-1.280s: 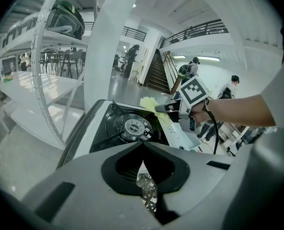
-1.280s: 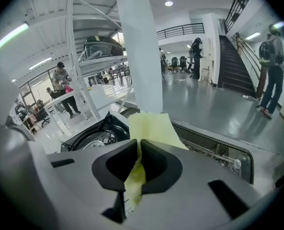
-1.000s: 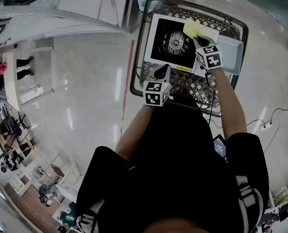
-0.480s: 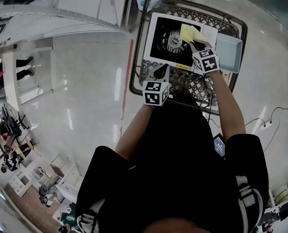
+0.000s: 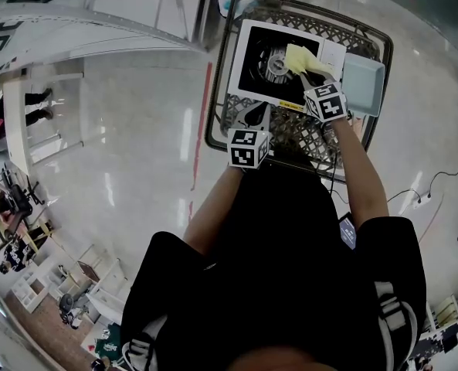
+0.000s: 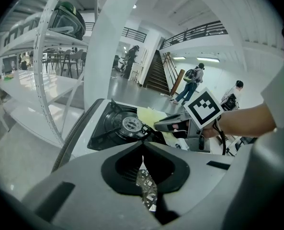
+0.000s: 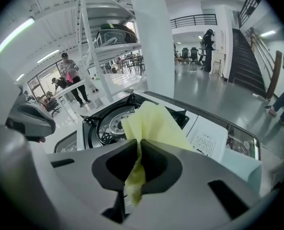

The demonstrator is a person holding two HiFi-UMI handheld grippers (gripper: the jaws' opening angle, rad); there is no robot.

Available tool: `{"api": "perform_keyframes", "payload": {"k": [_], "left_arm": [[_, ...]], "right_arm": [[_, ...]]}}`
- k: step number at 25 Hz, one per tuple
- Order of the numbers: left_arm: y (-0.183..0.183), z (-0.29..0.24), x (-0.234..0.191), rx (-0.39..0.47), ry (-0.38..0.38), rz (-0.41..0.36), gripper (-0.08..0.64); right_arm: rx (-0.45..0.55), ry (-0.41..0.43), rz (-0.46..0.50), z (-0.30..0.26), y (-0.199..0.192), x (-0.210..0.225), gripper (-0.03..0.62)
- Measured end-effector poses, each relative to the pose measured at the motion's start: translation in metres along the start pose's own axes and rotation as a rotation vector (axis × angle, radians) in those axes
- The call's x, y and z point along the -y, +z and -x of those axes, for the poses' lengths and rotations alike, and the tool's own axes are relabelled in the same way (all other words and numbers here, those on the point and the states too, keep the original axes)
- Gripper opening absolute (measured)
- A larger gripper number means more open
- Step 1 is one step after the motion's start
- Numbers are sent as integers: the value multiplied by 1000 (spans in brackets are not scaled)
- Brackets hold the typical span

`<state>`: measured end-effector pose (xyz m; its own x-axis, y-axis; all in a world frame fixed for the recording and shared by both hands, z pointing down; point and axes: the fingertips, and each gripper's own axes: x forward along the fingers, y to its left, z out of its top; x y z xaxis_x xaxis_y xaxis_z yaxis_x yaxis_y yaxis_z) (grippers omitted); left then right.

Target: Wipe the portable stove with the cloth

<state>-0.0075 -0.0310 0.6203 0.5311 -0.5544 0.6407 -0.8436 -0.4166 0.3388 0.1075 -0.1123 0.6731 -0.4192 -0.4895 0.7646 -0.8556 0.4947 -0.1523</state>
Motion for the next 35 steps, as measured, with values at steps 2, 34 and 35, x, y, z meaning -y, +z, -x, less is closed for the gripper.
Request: {"api": "perform_keyframes", "payload": {"k": [2,34,35], "left_arm": [[-1,0,0,-2,0,1,21],[-7,-3,11,-18,-30,-19,21],[-7,-3,10,-20,-30,-19,21]], "right_arm": [[-6,4,0,1,-4,-3,23],[-14,93,28,43,-42,-80,23],[-18,94,23,43,-45,-82,23]]}}
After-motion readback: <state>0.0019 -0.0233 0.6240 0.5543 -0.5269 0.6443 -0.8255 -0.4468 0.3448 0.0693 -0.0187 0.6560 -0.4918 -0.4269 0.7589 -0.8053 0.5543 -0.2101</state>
